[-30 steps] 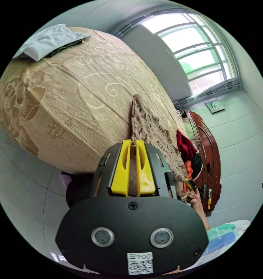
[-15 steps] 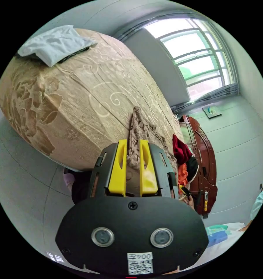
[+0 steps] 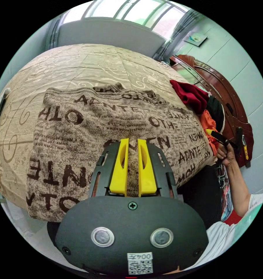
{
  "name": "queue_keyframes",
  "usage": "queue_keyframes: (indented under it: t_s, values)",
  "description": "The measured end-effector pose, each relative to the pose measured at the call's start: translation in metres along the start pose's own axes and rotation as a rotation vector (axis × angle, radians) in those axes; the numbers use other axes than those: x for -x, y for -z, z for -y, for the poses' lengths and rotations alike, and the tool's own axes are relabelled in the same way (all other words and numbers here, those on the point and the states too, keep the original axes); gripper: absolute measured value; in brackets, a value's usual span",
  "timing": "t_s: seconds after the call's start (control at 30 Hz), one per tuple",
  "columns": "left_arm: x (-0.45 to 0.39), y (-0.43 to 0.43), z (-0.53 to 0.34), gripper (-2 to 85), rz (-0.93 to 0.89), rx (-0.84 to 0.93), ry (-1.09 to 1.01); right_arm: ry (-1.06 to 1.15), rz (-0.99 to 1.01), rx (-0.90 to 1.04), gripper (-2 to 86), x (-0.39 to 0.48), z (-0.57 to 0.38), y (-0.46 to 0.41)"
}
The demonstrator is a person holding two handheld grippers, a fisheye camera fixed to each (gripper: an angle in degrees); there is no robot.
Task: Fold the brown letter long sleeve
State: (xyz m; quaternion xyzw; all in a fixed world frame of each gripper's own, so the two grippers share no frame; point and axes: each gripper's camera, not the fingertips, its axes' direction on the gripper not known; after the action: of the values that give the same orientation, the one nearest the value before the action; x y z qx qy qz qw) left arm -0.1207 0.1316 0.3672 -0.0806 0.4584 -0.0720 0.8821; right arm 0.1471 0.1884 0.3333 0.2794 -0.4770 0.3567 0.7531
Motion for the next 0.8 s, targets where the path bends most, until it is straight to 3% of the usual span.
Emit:
queue_keyframes:
  t_s: [0.17,0.43,0.63,0.8]
  values:
    - [0.000,-0.013,-0.003,2.2,-0.026,-0.012,0.028,-0.235,0.327,0.050,11.7,-0.103,0.054,-0.043]
    - [0.002,-0.029,-0.004,1.2,-0.073,-0.041,0.080,-0.341,0.454,0.097,13.5,-0.143,0.060,-0.100]
    - [0.002,-0.038,0.002,1.3,-0.092,-0.041,0.090,-0.299,0.445,0.157,10.0,-0.131,0.047,-0.121]
    - [0.002,-0.044,0.008,1.7,-0.097,-0.043,0.097,-0.141,0.148,0.159,4.1,-0.100,0.061,-0.114]
